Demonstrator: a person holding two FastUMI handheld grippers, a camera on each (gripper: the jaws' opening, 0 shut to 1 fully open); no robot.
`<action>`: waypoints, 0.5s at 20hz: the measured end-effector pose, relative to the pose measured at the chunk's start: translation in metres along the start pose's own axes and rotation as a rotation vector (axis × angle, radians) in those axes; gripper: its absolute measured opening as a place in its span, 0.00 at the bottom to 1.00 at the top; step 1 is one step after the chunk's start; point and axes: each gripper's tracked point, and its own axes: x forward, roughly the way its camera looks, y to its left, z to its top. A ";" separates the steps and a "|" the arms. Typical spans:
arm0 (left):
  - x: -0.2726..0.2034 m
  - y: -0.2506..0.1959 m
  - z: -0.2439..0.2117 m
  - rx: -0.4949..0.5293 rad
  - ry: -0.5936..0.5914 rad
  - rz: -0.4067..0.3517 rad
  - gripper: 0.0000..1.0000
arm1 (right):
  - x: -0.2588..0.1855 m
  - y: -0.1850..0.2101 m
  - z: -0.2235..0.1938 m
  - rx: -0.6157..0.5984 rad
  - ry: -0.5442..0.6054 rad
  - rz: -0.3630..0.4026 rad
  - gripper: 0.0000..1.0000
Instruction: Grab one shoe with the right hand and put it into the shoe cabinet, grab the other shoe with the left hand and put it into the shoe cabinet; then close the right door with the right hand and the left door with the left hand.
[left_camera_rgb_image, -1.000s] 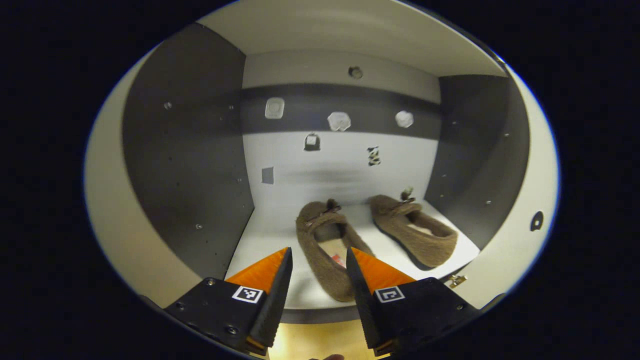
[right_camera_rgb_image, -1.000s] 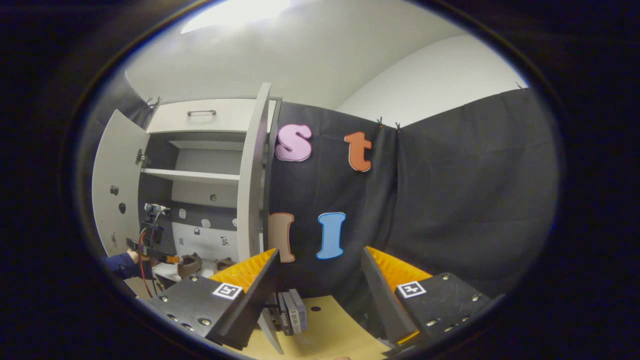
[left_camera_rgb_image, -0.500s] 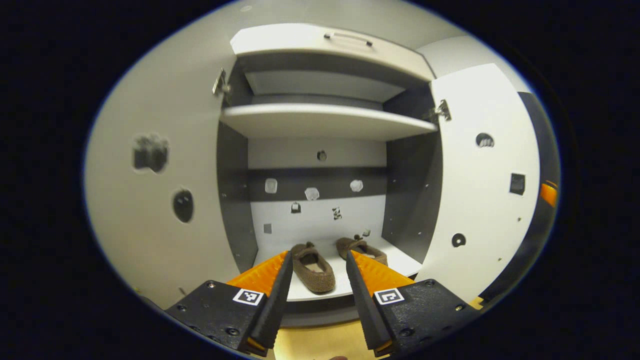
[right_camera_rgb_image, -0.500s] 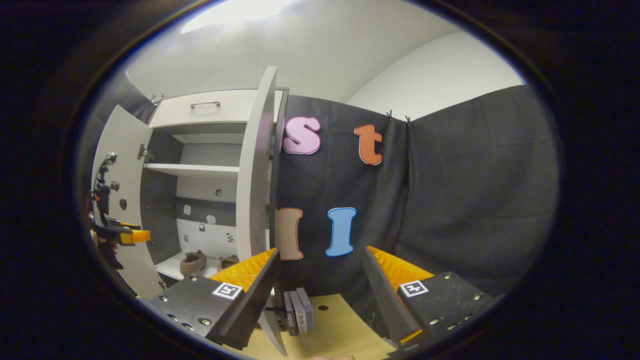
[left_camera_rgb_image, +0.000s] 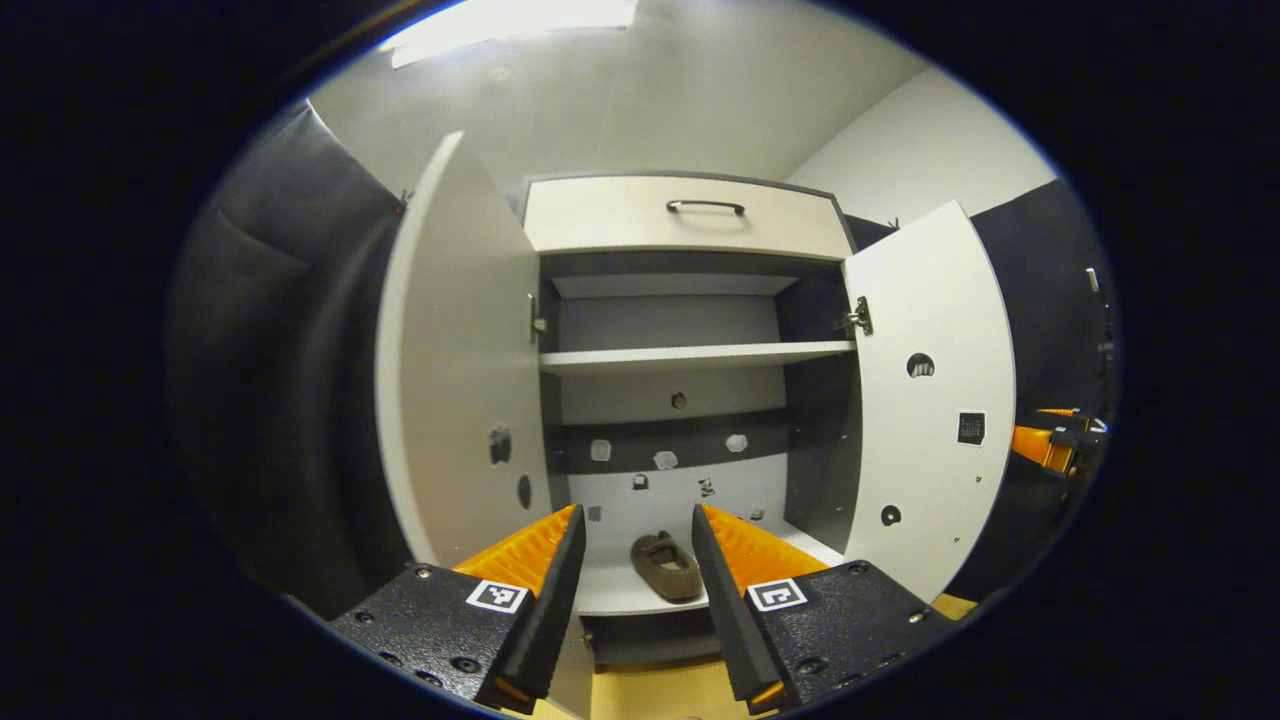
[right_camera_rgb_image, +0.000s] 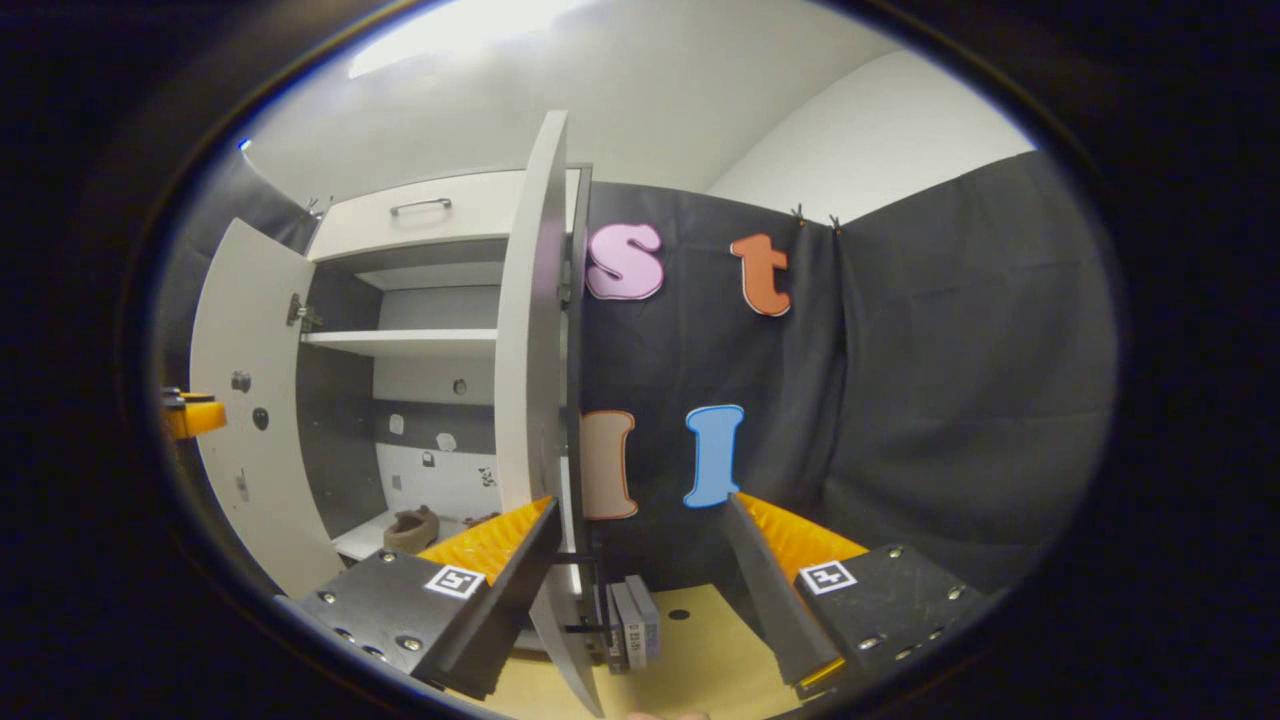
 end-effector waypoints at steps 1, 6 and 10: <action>-0.010 0.009 0.004 -0.002 -0.008 0.024 0.67 | 0.002 -0.001 0.001 -0.001 0.000 0.002 0.96; -0.041 0.073 0.009 -0.020 -0.031 0.202 0.65 | 0.003 0.010 0.003 -0.032 0.001 0.050 0.96; -0.057 0.118 0.001 -0.033 -0.019 0.329 0.65 | 0.001 0.024 0.001 -0.025 0.002 0.086 0.95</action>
